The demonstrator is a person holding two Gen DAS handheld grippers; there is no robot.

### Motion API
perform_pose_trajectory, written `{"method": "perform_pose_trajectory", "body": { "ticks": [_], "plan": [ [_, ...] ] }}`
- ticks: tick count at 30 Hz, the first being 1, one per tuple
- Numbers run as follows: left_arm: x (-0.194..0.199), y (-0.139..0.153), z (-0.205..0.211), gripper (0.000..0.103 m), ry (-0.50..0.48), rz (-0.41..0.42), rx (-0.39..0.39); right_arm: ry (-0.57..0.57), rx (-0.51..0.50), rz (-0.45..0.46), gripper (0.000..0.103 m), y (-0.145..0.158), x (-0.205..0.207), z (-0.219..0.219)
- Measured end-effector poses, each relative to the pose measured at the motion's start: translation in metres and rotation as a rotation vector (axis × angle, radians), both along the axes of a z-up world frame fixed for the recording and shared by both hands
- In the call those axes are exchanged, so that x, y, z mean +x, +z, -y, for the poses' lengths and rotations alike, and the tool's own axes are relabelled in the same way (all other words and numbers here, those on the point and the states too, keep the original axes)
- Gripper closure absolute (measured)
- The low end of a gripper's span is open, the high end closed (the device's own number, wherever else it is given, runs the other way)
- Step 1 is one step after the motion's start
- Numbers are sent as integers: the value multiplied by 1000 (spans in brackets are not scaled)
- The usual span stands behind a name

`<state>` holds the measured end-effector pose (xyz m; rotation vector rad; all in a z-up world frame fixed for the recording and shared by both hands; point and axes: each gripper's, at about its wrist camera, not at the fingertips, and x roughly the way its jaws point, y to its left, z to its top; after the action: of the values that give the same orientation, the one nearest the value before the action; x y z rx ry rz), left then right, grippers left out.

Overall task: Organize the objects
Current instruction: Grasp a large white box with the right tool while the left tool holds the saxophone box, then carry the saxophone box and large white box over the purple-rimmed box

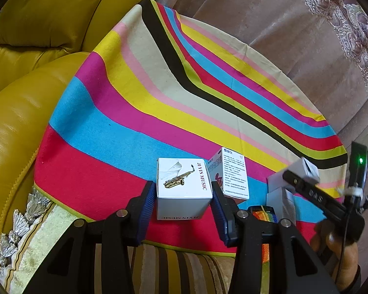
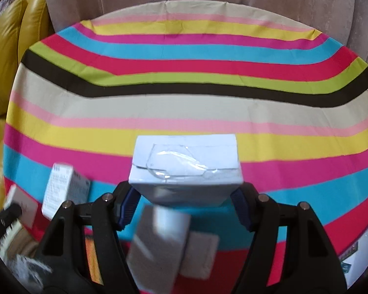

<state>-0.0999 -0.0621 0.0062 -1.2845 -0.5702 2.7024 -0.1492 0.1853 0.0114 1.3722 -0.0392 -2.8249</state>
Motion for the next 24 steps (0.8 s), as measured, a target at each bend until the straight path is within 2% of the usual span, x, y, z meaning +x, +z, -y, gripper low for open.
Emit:
{"method": "perform_pose_trajectory", "body": {
  "ticks": [8,14,24],
  "plan": [
    [5,4,-9,57,-10,-8,-44,-17,-48,56,33,-7,25,-22],
    [11,13,-18,57,-17,-36,-70,-55,-70,-26,33,9,43,-35],
    [20,26,-72,57,-138,-70,-90,-97,-99,-50,33,22,86,-63]
  ]
}}
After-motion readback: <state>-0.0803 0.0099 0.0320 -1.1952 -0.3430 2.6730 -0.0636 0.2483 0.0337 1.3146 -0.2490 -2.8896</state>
